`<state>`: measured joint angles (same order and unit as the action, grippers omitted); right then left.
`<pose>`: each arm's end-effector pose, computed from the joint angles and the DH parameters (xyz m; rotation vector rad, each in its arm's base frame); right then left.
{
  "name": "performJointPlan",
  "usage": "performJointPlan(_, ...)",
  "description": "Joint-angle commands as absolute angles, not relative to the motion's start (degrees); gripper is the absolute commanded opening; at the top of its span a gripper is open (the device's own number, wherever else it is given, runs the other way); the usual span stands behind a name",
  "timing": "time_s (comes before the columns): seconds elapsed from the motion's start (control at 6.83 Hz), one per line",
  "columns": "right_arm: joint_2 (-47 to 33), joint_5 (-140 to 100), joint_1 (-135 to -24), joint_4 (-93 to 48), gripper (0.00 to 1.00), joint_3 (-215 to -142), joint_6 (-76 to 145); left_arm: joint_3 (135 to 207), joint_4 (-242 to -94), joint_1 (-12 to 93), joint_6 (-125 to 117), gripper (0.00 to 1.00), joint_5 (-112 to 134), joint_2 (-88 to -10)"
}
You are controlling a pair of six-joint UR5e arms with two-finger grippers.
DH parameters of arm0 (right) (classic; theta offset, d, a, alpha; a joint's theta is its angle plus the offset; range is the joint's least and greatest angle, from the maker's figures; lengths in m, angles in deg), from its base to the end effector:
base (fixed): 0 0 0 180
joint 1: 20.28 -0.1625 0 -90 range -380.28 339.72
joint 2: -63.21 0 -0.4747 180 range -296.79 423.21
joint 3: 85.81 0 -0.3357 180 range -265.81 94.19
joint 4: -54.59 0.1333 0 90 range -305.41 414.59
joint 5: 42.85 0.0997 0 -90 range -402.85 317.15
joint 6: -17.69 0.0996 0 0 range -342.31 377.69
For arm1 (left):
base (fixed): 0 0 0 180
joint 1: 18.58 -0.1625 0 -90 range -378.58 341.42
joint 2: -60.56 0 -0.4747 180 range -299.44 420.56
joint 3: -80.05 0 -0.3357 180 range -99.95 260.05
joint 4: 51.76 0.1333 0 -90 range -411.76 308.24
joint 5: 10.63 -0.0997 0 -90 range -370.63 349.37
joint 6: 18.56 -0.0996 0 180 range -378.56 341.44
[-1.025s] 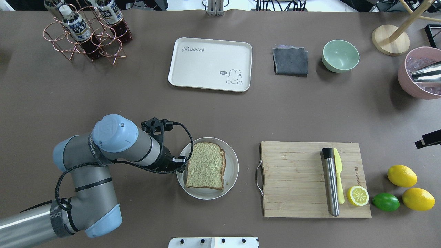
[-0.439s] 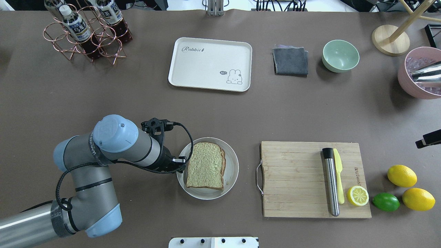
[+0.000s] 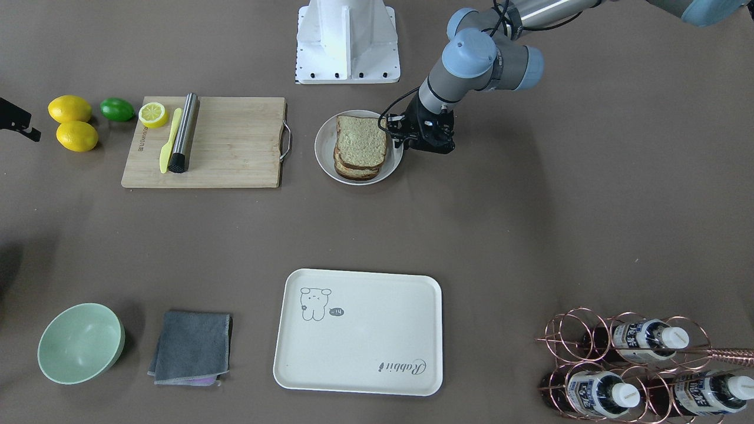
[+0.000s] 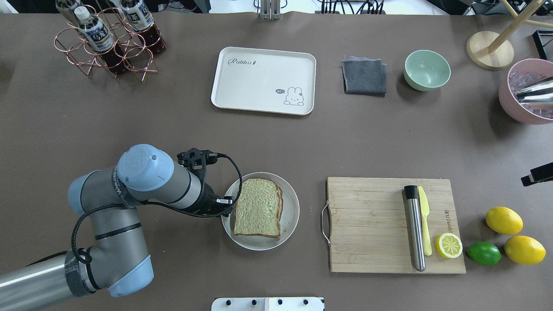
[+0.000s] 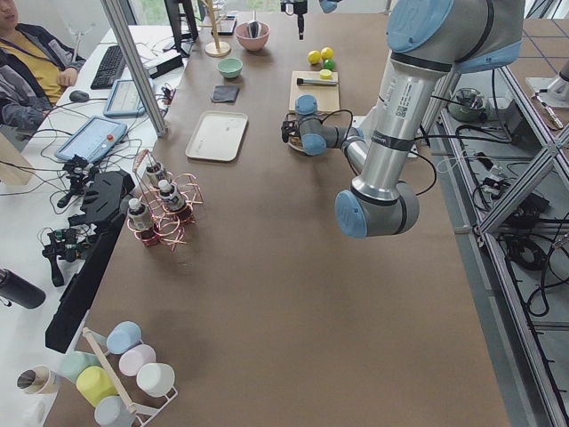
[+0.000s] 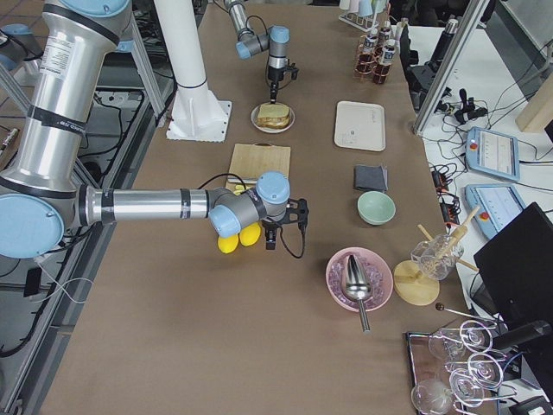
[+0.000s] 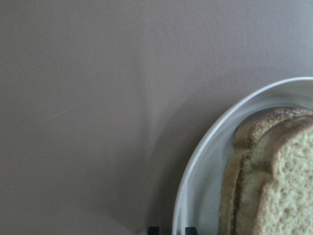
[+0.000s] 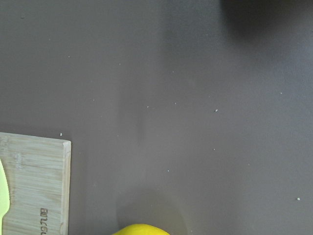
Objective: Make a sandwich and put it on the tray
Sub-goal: 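Grasp the white plate's rim with the left gripper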
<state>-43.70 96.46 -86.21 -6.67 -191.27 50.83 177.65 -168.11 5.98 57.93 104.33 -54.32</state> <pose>-0.0761 -0.3120 0.6372 -0.0122 -0.9529 -0.0587 0.5185 -0.3373 0.3743 -0.0453 1.0815 0.0499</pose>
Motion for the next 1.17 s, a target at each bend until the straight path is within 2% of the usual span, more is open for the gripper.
performJointPlan(0.0,-43.6,96.5,-86.3,-6.7,0.99,-191.4,50.8,177.8,-168.7,6.0,58.1,0.00,104.3,-54.4)
performJointPlan(0.73,-43.7,97.3,-87.2,-6.7,0.99,-192.1,50.9,177.7,-171.7,9.9,59.8,0.00,104.5,-55.6)
performJointPlan(1.03,-43.6,97.3,-87.1,-6.7,0.99,-192.4,50.9,175.4,-171.7,13.6,59.8,0.00,105.2,-57.6)
